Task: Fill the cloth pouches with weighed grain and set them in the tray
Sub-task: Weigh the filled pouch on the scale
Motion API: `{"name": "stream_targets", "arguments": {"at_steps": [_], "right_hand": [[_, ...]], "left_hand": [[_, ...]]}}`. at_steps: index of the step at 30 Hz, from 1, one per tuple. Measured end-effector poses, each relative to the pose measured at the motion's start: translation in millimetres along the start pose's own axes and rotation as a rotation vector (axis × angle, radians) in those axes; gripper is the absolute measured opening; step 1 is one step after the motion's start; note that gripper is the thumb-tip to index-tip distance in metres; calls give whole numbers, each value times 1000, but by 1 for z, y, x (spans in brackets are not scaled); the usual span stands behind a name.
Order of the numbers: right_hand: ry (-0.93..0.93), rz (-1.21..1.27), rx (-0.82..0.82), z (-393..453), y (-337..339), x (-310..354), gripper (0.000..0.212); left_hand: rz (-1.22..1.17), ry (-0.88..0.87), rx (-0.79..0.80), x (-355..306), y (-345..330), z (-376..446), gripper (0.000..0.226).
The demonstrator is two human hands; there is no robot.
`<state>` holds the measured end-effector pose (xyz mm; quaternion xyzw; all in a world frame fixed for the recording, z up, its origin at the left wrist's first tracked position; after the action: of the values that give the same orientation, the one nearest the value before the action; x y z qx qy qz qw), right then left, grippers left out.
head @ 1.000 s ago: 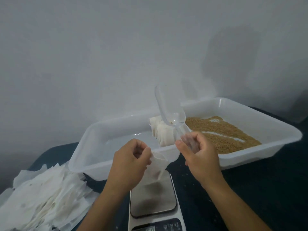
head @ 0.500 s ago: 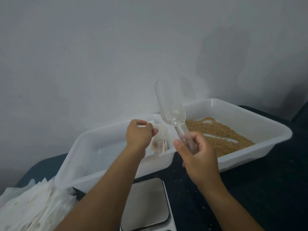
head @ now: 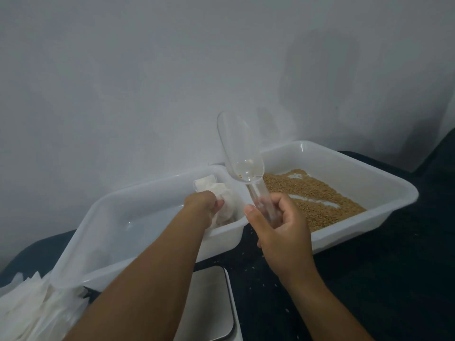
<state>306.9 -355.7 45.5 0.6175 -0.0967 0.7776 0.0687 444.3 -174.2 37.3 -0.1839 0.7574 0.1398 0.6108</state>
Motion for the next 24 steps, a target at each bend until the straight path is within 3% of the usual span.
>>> {"name": "stream_targets", "arguments": {"at_steps": [2, 7, 12, 16, 24], "right_hand": [[5, -1, -2, 1, 0, 0, 15], [13, -8, 12, 1, -1, 0, 15], [9, -18, 7, 0, -2, -1, 16], [5, -21, 1, 1, -1, -1, 15], [15, -11, 3, -1, -1, 1, 16]], "left_hand": [[15, 11, -4, 0, 1, 3, 32], [201, -84, 146, -3, 7, -7, 20], [621, -365, 334, -4, 17, -20, 31], [744, -532, 374, -19, 16, -30, 14], [742, -412, 493, -37, 1, -33, 6]]}}
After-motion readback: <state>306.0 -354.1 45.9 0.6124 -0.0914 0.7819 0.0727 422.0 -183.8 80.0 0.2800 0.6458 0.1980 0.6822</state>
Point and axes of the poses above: each hand's wrist, its own z-axis towards the middle knuckle, its own y-axis out of the back of the hand, x = y × z, the point moved 3 cm from there along z, towards the middle knuckle, and after that the axes turned 13 degrees about -y, right-handed, at the moved point
